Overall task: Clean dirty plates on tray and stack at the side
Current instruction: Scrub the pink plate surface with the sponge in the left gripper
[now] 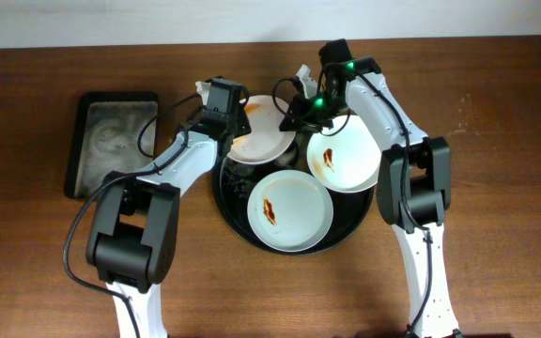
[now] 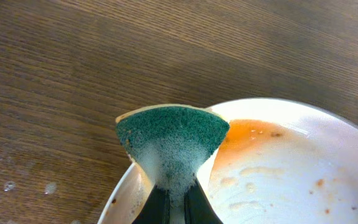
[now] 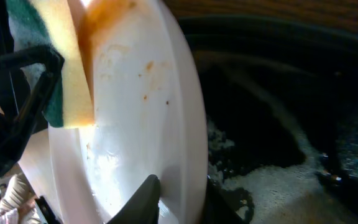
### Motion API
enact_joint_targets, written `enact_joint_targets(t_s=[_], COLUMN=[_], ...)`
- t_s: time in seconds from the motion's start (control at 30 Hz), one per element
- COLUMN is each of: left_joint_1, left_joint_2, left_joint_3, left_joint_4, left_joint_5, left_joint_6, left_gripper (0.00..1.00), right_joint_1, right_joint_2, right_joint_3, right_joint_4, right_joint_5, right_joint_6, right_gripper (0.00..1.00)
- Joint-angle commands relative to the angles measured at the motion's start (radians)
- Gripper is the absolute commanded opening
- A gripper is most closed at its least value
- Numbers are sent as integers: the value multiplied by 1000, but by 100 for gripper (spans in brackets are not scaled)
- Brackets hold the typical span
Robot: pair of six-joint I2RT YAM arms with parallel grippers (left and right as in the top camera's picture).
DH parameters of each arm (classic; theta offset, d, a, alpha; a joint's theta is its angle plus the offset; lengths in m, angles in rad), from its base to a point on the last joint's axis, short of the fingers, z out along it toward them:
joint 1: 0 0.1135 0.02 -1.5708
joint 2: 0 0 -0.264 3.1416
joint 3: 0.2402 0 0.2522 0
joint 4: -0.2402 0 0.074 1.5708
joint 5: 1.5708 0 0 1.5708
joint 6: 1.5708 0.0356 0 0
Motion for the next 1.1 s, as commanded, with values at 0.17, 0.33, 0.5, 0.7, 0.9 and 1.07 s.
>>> enact_joint_targets(t_s=[0.17, 0.33, 0.5, 0.7, 0.9, 1.07], left_joint_1=[-6, -6, -6, -18, -31, -35], left_joint_2=[-27, -177, -243, -246, -174, -105], left_joint_3=[2, 2, 2, 2, 2, 2], left_joint_4=[3, 20, 26, 26, 93, 155], left_joint_5=[49, 49, 81, 128, 211, 211], left_joint_6=[32, 89, 88, 86, 26, -58], left_gripper=[1, 1, 1, 1, 1, 1], right_joint_1=[-3, -3, -2, 13, 97, 109], right_joint_2=[1, -36, -47, -48, -48, -48], right_joint_3=[3, 116, 306, 454, 511, 511], right_joint_4=[11, -45, -229, -365, -403, -412], right_joint_5=[-12, 164, 418, 685, 864, 864], right_joint_6=[-5, 22, 23, 110, 154, 181], right_gripper=[4, 4, 4, 4, 4, 4])
